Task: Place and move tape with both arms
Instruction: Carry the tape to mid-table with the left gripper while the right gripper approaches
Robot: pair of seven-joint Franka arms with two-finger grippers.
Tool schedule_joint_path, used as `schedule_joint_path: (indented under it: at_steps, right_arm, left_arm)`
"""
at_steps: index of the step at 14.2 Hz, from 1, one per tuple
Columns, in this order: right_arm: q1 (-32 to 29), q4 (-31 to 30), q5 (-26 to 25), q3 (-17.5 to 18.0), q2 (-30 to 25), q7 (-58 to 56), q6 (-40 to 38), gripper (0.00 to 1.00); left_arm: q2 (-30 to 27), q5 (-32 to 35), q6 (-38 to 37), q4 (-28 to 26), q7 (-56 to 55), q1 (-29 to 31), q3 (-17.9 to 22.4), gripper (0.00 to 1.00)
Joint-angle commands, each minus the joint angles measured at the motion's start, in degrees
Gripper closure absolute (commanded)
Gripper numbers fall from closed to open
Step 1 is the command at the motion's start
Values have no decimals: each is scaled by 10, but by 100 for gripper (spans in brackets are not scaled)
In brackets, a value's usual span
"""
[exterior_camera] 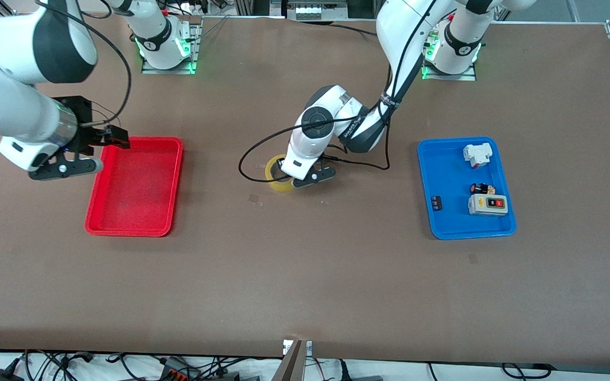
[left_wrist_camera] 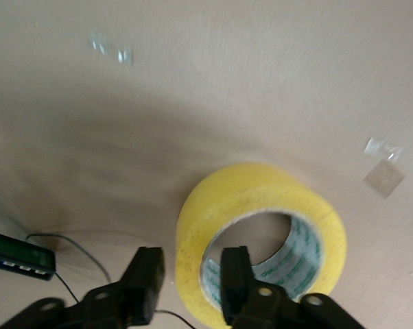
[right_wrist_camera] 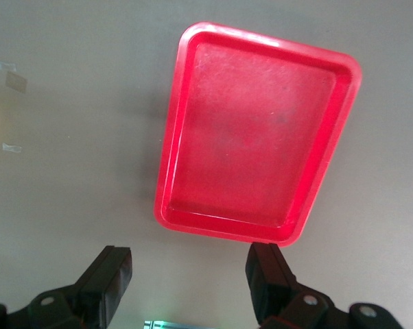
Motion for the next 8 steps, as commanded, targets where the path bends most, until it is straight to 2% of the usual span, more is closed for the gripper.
schedule_joint_path:
  at_steps: [1, 5, 7, 8]
  right_arm:
    - [-2, 10, -2, -1, 17, -4, -1, 0]
    - [39, 11, 10, 3, 49, 5, 41, 0]
    - [80, 14, 48, 3, 71, 68, 78, 0]
    - [106, 16, 46, 3, 88, 105, 102, 0]
  left_arm:
    - [-63, -4, -84, 11, -2, 13, 14, 0]
    - [-165, 17, -198, 10, 5, 102, 24, 0]
    - [-193, 37, -256, 8, 32, 150, 23, 0]
    - [-205, 38, -282, 4, 68, 177, 23, 0]
